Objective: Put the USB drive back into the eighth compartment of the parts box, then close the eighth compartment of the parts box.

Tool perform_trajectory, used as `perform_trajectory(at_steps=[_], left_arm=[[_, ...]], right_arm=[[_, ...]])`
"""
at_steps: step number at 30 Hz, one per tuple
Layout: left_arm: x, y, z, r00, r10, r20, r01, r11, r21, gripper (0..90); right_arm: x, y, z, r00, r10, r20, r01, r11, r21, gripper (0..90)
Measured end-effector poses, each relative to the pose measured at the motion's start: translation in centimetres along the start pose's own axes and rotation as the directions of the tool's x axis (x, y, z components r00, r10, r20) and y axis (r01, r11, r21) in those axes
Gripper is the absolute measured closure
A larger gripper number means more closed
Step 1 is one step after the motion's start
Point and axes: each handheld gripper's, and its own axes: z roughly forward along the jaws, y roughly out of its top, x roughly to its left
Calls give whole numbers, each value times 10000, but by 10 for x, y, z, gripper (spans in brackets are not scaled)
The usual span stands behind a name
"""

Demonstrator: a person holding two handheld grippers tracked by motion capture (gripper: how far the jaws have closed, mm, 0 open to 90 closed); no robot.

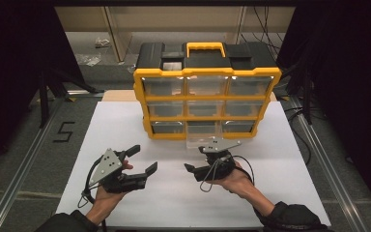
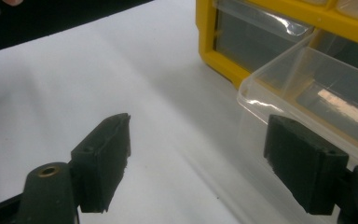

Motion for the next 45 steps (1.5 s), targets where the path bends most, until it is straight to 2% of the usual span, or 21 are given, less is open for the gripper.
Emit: perform_trajectory(at_steps=[10, 15, 18, 21, 24, 31, 39, 45], left_arm=[[0, -1, -1, 10000, 1, -9, -1, 10000, 5, 188], [0, -1, -1, 10000, 22, -9, -22, 10000, 8, 188], [0, -1, -1, 10000, 27, -23, -27, 10000, 22, 188], [0, 0, -1, 10000, 30, -10, -30, 10000, 22, 188], [0, 0, -1, 10000, 39, -4, -39, 10000, 27, 188], [-1, -1, -2, 9999, 101, 30, -101, 9999, 42, 188], [-1, -1, -2, 9999, 102, 23, -102, 9999, 18, 188], [-1, -1, -2, 9999, 105, 21, -106, 9999, 38, 188]], right_arm=[[0, -4, 4, 10000, -49, 17, 49, 9997, 223, 247], [-1, -6, 7, 9999, -76, 140, 70, 9991, 427, 288], [-1, -7, 8, 9997, -115, 220, 101, 9981, 603, 368], [-2, -9, 10, 9980, -380, 501, 336, 9958, 854, 478], [-3, -10, 11, 9971, -359, 678, 290, 9946, 994, 568], [-9, -12, 11, 9936, -434, 1044, 318, 9934, 1101, 712], [-16, -14, 16, 9884, -435, 1456, 240, 9908, 1332, 855], [-24, -14, 16, 9818, -262, 1883, 28, 9924, 1232, 900]])
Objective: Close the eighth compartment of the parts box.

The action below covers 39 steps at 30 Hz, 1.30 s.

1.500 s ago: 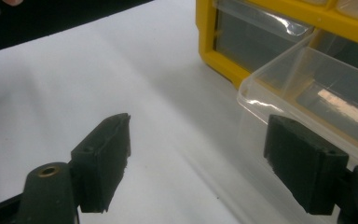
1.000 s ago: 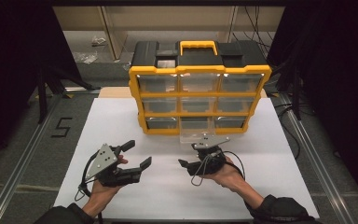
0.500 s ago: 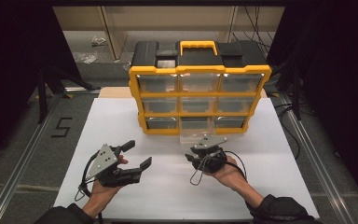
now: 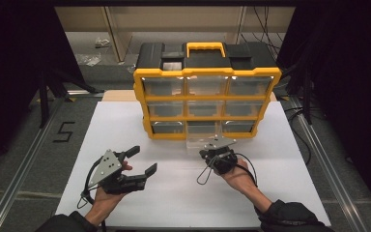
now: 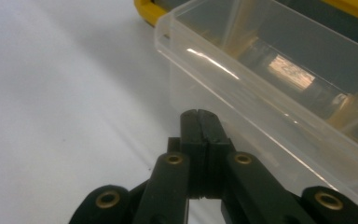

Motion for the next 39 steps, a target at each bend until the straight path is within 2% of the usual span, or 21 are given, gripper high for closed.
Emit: perform_trajectory(at_steps=[5, 15, 26, 39], left_arm=[[0, 0, 0, 10000, 10, 3, -10, 10000, 1, 188], [0, 0, 0, 10000, 2, -8, -2, 10000, 23, 188], [0, 0, 0, 10000, 2, -13, -2, 10000, 25, 188], [0, -1, 0, 10000, 19, -18, -19, 10000, 35, 188]], right_arm=[[-3, 0, 2, 9998, 131, 171, -131, 9999, 6, 900], [-6, -1, 7, 9985, 47, 543, -48, 10000, 15, 900], [-5, 0, 12, 9976, -198, 660, 195, 9998, 60, 900], [-9, 0, 16, 9972, 49, 743, -47, 10000, -36, 900]])
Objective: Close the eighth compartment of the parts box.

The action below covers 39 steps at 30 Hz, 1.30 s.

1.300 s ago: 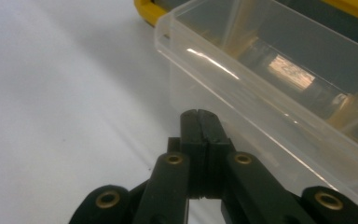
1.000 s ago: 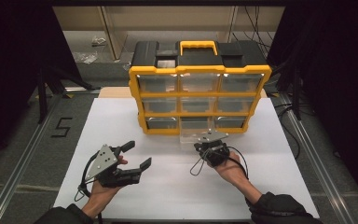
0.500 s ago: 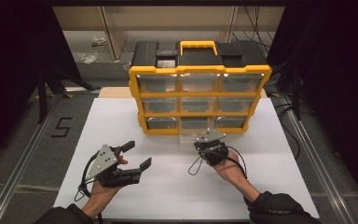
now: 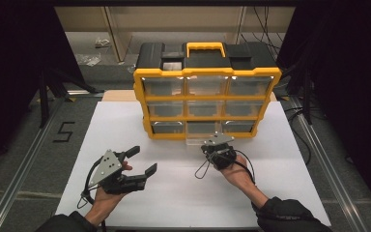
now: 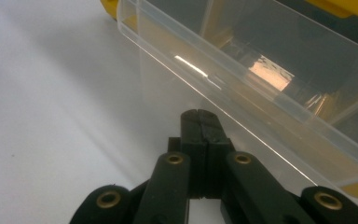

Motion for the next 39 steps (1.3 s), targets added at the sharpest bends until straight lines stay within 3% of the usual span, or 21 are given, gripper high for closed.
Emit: perform_trajectory(at_steps=[39], left_arm=[[0, 0, 0, 10000, 6, 8, -6, 10000, 4, 189]], right_arm=[[-10, 7, 16, 9981, -188, 583, 196, 9997, -130, 900]])
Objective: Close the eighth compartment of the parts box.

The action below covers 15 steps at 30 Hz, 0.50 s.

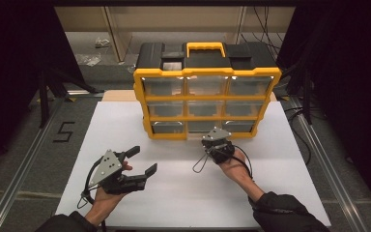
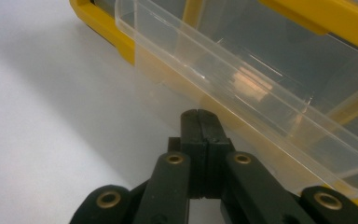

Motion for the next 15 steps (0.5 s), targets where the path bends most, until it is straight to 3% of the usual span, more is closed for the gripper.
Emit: perform_trajectory(at_steps=[15], left_arm=[[0, 0, 0, 10000, -14, 11, 14, 10000, -3, 189]], right_arm=[[-3, 5, 7, 9998, 6, 210, -3, 9999, -139, 900]])
